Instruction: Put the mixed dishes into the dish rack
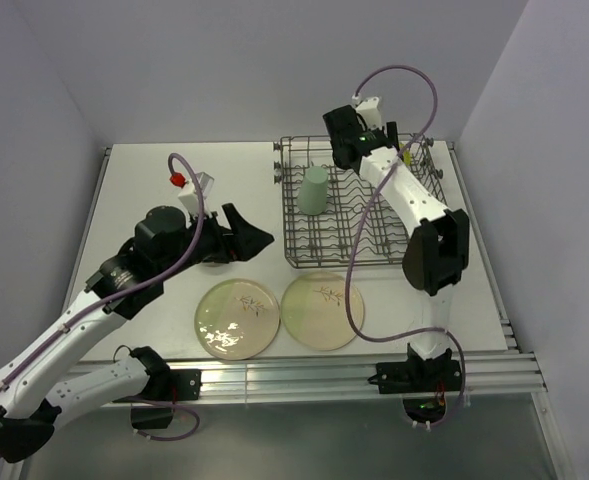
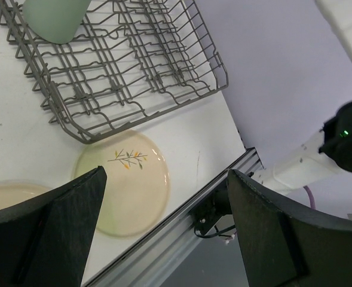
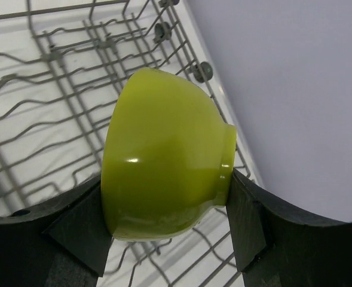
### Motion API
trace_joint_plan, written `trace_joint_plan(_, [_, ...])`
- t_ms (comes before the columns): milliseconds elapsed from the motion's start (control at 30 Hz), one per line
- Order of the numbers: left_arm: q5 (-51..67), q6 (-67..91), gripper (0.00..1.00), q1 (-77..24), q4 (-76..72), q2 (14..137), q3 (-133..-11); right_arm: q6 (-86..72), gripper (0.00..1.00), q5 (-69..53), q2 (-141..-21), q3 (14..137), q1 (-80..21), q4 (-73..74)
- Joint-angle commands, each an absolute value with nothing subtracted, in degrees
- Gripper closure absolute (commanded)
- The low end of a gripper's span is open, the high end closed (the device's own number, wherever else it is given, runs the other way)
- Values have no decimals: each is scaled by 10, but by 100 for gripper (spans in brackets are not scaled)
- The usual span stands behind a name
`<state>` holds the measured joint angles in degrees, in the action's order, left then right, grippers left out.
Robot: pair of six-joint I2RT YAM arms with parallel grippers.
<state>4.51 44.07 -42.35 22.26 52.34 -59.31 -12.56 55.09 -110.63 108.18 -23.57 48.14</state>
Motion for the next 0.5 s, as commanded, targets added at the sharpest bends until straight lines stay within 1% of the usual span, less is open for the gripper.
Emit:
trace_joint_plan(0, [42,420,11,-423,242,500,-586,-66,100,627,-1152,1147,-217,446])
trace_joint_plan(133, [53,416,11,-423,249,486,-575,-16,100,651,-1199,1158,-200,409])
trace_joint_plan(267, [62,410,11,-422,243,482,-563,-4,100,664,-1251,1158,-176,388])
trace_joint_plan(467, [84,408,11,-418,217,491,-539,53,100,676,-1329,1208,-153,371])
